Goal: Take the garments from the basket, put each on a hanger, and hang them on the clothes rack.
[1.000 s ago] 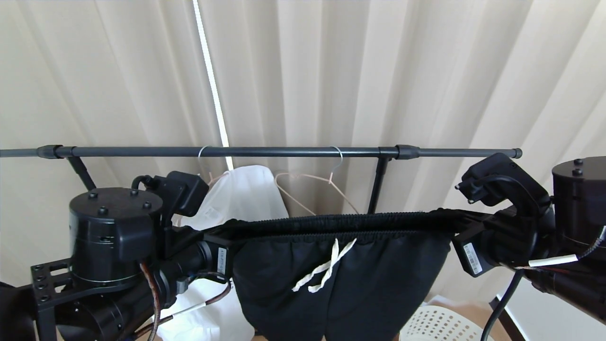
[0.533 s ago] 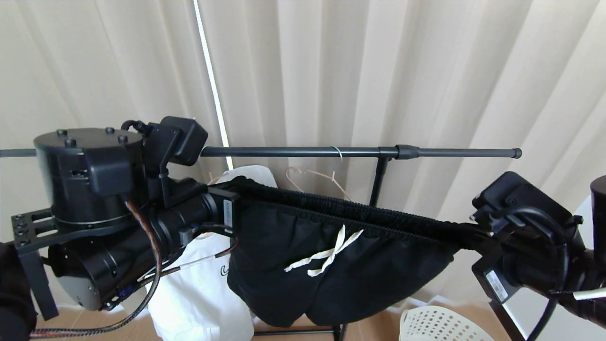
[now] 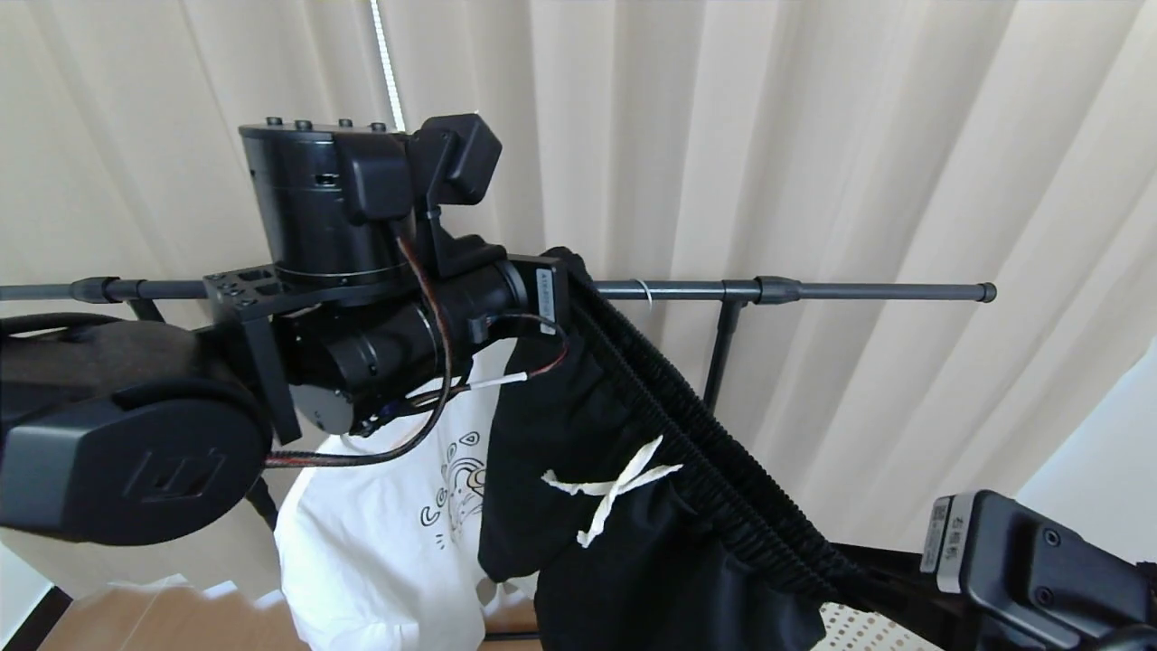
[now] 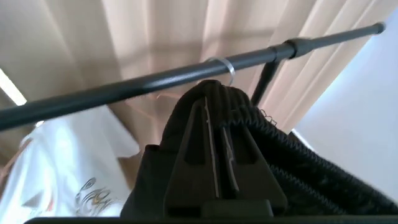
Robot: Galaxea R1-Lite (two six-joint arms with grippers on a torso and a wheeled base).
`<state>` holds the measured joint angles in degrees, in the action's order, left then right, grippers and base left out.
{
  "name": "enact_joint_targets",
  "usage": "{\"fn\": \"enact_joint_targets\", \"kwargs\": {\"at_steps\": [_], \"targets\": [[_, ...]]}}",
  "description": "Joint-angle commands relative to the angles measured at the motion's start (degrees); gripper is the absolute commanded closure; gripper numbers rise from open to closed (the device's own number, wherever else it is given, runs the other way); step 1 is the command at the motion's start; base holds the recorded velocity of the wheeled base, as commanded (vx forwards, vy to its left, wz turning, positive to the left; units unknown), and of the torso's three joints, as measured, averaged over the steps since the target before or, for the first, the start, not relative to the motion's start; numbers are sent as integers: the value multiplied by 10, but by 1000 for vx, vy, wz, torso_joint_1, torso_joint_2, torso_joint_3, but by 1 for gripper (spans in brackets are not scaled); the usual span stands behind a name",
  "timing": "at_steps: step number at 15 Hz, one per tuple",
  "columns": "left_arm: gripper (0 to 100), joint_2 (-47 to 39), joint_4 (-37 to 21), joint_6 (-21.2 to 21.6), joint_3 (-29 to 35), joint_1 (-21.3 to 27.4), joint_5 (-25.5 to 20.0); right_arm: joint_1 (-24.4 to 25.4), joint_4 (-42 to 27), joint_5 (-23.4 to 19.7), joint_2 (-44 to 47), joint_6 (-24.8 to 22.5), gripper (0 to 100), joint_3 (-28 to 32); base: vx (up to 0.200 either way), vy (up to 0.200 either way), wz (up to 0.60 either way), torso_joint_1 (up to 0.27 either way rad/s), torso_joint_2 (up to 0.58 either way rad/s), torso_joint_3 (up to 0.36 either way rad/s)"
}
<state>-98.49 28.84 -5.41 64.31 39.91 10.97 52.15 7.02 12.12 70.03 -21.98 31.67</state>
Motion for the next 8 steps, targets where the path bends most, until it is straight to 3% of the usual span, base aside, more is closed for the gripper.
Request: {"fn": "enact_joint_targets", "kwargs": {"at_steps": [1, 4, 8], "targets": [[100, -50, 1, -6, 48, 3, -9, 29, 4, -15, -7, 0, 100, -4, 0, 0, 0, 0, 0, 0], [100, -71, 1, -8, 78, 6, -9, 54, 33, -30, 5, 3, 100, -5, 0, 0, 0, 0, 0, 0], [100, -93, 1, -9, 116, 17, -9, 97, 172, -36, 57, 42, 100, -32, 0, 0, 0, 0, 0, 0]]}}
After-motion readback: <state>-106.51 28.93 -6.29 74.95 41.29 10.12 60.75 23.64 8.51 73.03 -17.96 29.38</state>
